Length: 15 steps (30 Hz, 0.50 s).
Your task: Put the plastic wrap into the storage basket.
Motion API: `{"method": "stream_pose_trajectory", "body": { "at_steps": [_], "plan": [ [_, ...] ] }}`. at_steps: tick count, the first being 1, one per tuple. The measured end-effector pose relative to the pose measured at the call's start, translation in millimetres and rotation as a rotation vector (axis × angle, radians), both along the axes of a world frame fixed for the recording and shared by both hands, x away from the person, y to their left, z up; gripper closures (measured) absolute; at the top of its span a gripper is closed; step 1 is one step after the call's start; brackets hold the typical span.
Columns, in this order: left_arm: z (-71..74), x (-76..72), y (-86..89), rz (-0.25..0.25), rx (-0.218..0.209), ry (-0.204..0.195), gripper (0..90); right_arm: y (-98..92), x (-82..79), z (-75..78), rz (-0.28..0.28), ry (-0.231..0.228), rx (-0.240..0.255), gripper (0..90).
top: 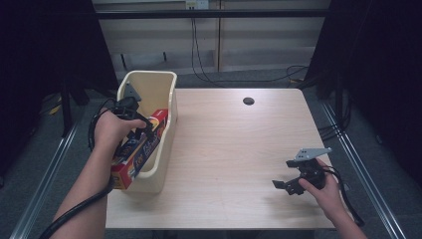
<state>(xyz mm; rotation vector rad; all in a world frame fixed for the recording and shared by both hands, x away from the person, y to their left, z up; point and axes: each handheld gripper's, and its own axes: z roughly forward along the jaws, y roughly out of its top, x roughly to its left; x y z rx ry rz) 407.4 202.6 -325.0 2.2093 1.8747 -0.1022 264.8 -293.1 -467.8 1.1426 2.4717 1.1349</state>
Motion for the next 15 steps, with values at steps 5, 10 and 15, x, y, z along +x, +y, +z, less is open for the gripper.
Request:
{"method": "stream_pose_trajectory", "body": {
  "at_steps": [5,10,15],
  "plan": [
    [-1.9,1.0,0.4,0.010,-0.007,0.009,40.2,0.4,0.1,-0.2,0.005,-0.001,-0.002,2.7],
    [-6.0,1.7,0.3,0.019,-0.005,0.015,40.2,0.7,0.0,-0.1,0.002,-0.001,-0.007,2.7],
    [-11.0,3.3,1.3,0.029,-0.005,0.032,40.1,0.9,-0.2,-0.1,0.002,-0.002,-0.006,2.7]
  ]
}}
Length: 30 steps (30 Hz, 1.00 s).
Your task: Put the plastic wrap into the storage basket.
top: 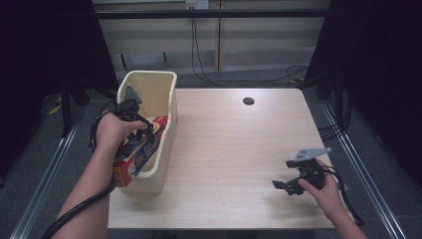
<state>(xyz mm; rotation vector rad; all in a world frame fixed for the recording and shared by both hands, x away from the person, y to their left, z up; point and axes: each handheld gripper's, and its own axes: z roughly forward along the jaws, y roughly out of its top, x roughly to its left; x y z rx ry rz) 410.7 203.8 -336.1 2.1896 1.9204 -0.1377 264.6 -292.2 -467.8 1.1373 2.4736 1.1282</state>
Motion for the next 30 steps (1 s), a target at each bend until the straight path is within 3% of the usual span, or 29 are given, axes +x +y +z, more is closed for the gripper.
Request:
{"method": "stream_pose_trajectory", "body": {
  "at_steps": [18,23,28,30],
  "plan": [
    [-6.2,2.9,-5.9,-0.001,0.029,0.035,39.2,0.4,-0.1,-0.3,0.004,0.004,0.000,2.7],
    [-4.7,2.5,-4.4,0.005,0.020,0.026,38.7,0.5,0.0,-0.3,0.004,0.004,-0.001,2.7],
    [5.9,2.4,-0.1,0.013,-0.020,-0.032,36.0,1.0,-0.2,0.1,0.002,0.002,0.000,2.7],
    [10.0,2.1,-1.1,0.005,-0.007,-0.034,34.5,1.1,-0.2,0.1,0.002,0.003,-0.001,2.7]
  ]
}}
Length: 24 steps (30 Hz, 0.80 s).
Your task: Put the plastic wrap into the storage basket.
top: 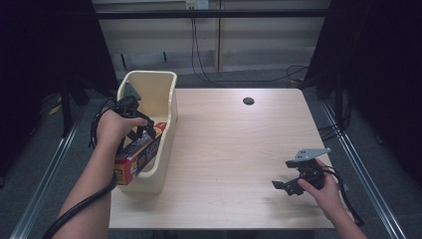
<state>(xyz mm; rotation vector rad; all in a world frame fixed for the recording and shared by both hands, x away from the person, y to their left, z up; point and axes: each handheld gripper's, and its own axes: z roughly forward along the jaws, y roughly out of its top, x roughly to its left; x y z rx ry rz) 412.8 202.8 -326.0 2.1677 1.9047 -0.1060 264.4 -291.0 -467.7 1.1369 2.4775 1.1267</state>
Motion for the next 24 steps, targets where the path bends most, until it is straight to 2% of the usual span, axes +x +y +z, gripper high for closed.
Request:
{"method": "stream_pose_trajectory", "body": {
  "at_steps": [5,6,9,11,16,19,21,24],
  "plan": [
    [9.8,-0.2,-3.3,-0.005,-0.020,-0.034,29.8,0.0,-0.1,0.3,-0.001,-0.002,-0.001,2.8],
    [11.9,-0.1,-4.0,0.002,-0.028,-0.031,29.3,0.0,-0.1,0.3,-0.001,-0.003,-0.002,2.8],
    [16.5,0.5,-5.7,-0.028,-0.034,-0.066,26.5,-0.1,0.1,0.3,-0.001,-0.002,0.000,2.7],
    [19.4,0.3,-8.4,-0.024,-0.052,-0.080,24.3,0.0,0.7,0.2,0.002,-0.004,0.001,2.7],
    [29.2,0.0,-16.0,-0.068,-0.078,-0.128,18.0,0.5,0.8,0.5,0.001,-0.003,0.002,2.7],
    [33.8,-0.3,-21.0,-0.086,-0.104,-0.148,16.2,0.4,0.6,1.3,0.001,-0.007,0.000,2.7],
    [36.2,-0.5,-24.5,-0.105,-0.107,-0.165,15.1,0.3,0.1,1.5,0.000,-0.006,-0.002,2.7],
    [39.8,-0.8,-29.8,-0.118,-0.126,-0.175,13.8,-0.3,-0.3,1.7,-0.002,-0.004,0.000,2.7]
  ]
}}
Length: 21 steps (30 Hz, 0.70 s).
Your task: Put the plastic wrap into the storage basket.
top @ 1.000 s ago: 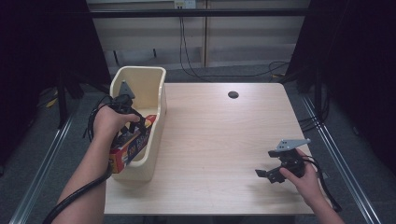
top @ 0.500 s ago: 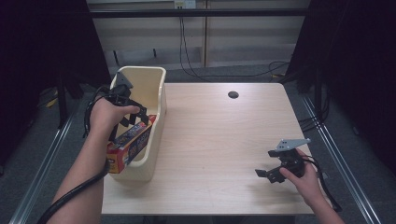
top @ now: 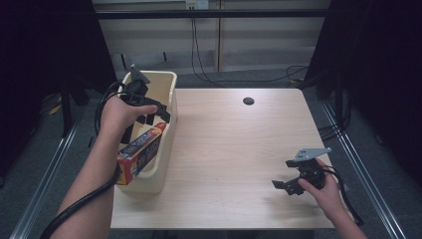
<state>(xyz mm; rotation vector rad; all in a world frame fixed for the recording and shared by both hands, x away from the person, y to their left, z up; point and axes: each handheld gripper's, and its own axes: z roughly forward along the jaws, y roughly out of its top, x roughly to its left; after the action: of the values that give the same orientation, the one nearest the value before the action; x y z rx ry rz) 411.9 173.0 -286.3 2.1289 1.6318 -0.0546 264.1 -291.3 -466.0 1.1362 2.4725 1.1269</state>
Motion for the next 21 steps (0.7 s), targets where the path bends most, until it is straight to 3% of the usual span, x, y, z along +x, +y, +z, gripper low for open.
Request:
{"method": "stream_pose_trajectory", "body": {
  "at_steps": [8,21],
  "plan": [
    [7.3,-4.1,-22.1,-0.059,-0.015,-0.025,13.0,-0.3,0.2,0.7,0.004,-0.003,0.007,2.8],
    [-0.3,-7.7,-58.2,-0.149,-0.032,-0.024,13.0,0.8,-0.2,0.7,0.009,-0.002,0.002,2.7]
  ]
}}
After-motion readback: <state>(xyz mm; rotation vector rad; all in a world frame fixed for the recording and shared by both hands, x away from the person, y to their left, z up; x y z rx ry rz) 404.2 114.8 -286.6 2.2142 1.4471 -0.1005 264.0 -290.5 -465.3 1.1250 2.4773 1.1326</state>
